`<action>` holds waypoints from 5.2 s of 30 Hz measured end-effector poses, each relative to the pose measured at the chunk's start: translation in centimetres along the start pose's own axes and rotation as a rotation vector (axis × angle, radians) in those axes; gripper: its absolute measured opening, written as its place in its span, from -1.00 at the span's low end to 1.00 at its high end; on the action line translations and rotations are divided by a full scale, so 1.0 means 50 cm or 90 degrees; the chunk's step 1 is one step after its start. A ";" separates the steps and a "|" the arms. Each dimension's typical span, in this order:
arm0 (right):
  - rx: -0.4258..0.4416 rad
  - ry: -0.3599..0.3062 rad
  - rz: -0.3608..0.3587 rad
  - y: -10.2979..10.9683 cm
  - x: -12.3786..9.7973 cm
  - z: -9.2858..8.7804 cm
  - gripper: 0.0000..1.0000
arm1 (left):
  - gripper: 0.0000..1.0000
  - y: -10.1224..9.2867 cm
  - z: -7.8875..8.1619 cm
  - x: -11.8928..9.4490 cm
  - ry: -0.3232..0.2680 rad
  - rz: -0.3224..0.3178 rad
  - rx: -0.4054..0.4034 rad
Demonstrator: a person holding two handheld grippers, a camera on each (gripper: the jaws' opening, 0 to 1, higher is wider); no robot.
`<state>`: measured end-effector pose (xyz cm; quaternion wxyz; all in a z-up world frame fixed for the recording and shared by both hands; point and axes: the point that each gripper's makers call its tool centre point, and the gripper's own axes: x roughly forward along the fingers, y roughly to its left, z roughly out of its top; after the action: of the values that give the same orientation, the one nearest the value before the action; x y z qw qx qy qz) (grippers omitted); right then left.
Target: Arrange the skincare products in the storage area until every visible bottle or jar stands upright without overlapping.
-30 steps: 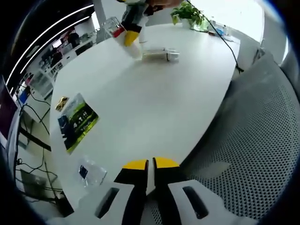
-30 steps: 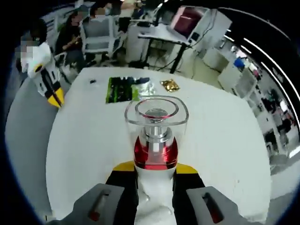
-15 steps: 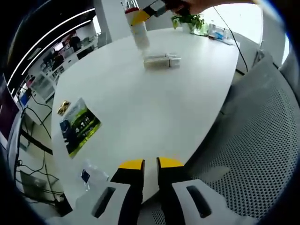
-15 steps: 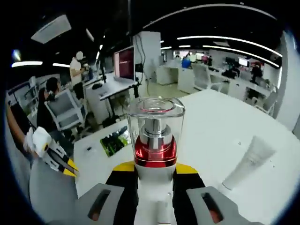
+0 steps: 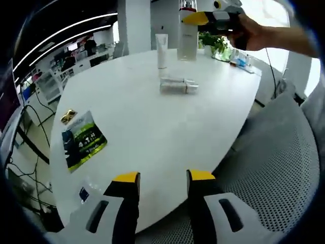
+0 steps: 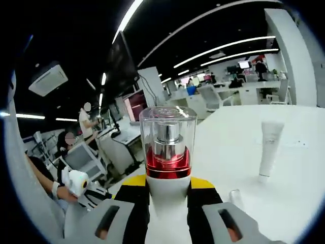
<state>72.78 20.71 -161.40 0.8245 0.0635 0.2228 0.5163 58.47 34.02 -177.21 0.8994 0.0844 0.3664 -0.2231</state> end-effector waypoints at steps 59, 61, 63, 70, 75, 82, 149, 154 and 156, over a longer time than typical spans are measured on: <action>-0.053 0.062 0.350 0.334 -0.051 -0.091 -0.54 | -0.26 -0.272 0.307 -0.150 -0.352 -0.510 -0.027; -0.049 0.059 0.357 0.340 -0.051 -0.088 -0.54 | -0.30 -0.272 0.308 -0.153 -0.357 -0.513 -0.026; -0.045 0.054 0.366 0.345 -0.051 -0.084 -0.54 | -0.36 -0.271 0.306 -0.155 -0.355 -0.514 -0.014; -0.031 0.028 0.370 0.345 -0.055 -0.064 -0.54 | -0.35 -0.275 0.286 -0.149 -0.322 -0.511 0.013; -0.027 0.008 0.374 0.349 -0.060 -0.051 -0.54 | -0.37 -0.275 0.303 -0.155 -0.334 -0.508 -0.001; -0.009 -0.003 0.373 0.341 -0.069 -0.048 -0.53 | -0.39 -0.281 0.310 -0.151 -0.328 -0.509 -0.015; 0.006 -0.057 -0.077 0.109 -0.089 0.005 -0.44 | -0.38 -0.084 0.076 -0.023 -0.060 -0.034 0.078; 0.006 -0.056 -0.092 0.088 -0.099 0.008 -0.44 | -0.47 -0.092 0.076 -0.015 -0.073 -0.022 0.122; 0.007 -0.053 -0.101 0.078 -0.102 0.009 -0.44 | -0.52 -0.088 0.051 0.007 -0.033 -0.017 0.148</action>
<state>67.88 18.08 -158.16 0.8709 0.0713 0.1954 0.4454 58.26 29.17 -175.56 0.8895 0.1771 0.3162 -0.2781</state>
